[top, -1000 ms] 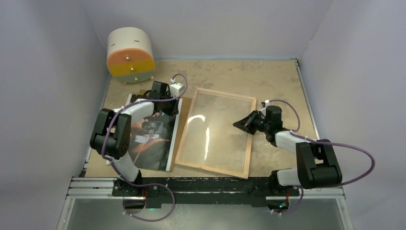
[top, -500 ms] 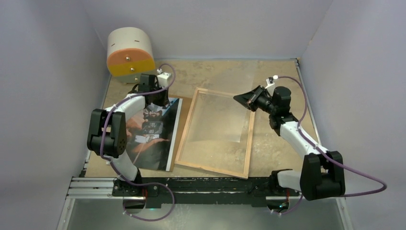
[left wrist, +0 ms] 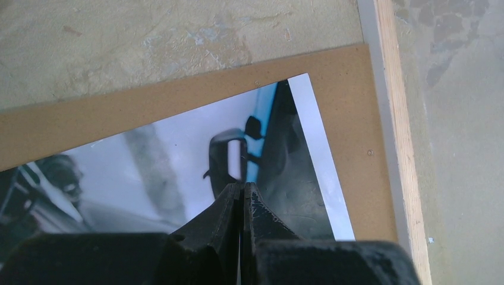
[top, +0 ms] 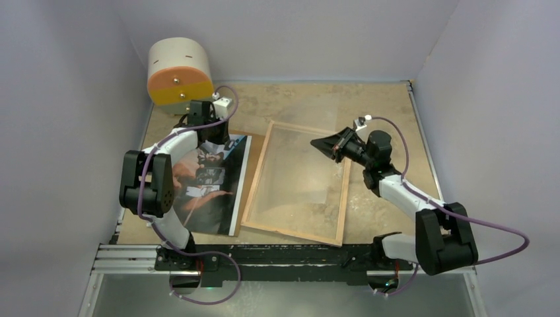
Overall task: Put the photo into the frame
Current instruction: Place the photo frame item in the photo frame.
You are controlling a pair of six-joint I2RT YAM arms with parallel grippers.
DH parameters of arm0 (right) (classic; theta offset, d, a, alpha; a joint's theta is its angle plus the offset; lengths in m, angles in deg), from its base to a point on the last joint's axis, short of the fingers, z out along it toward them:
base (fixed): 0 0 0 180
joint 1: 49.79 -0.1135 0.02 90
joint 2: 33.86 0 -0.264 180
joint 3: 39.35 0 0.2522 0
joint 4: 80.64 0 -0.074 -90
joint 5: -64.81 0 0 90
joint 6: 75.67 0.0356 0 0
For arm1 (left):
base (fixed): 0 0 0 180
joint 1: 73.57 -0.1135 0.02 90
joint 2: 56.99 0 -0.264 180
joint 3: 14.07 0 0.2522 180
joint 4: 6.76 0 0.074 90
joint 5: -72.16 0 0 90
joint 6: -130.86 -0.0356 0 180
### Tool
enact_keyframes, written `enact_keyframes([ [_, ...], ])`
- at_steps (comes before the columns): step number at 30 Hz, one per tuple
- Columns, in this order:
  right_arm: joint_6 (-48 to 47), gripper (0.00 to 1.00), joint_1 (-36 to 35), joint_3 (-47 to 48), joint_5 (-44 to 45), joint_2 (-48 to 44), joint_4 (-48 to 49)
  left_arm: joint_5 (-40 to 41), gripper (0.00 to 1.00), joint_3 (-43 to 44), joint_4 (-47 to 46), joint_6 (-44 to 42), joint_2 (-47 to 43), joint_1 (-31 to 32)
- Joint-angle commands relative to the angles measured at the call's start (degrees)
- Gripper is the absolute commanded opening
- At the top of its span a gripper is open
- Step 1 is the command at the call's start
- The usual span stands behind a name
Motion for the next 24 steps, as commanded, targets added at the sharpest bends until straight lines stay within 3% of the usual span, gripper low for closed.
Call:
enact_keyframes([
  [1, 1.21, 0.00, -3.73, 8.20, 1.00, -1.43, 3.68, -0.77, 0.00, 1.05, -0.85, 0.41, -1.52, -0.22],
  [7, 1.12, 0.00, -6.46, 7.71, 2.70, -1.08, 4.81, -0.75, 0.00, 1.55, -0.30, 0.10, -1.82, -0.30],
  [17, -7.07, 0.00, -6.42, -1.93, 6.60, 2.59, 1.05, -3.30, 0.00, -0.20, 0.44, -1.20, -1.41, -0.17],
  [24, -9.37, 0.00, -6.06, -8.62, 8.70, 7.82, 3.59, -3.64, 0.00, -2.96, 0.12, -2.30, -1.36, 2.62],
])
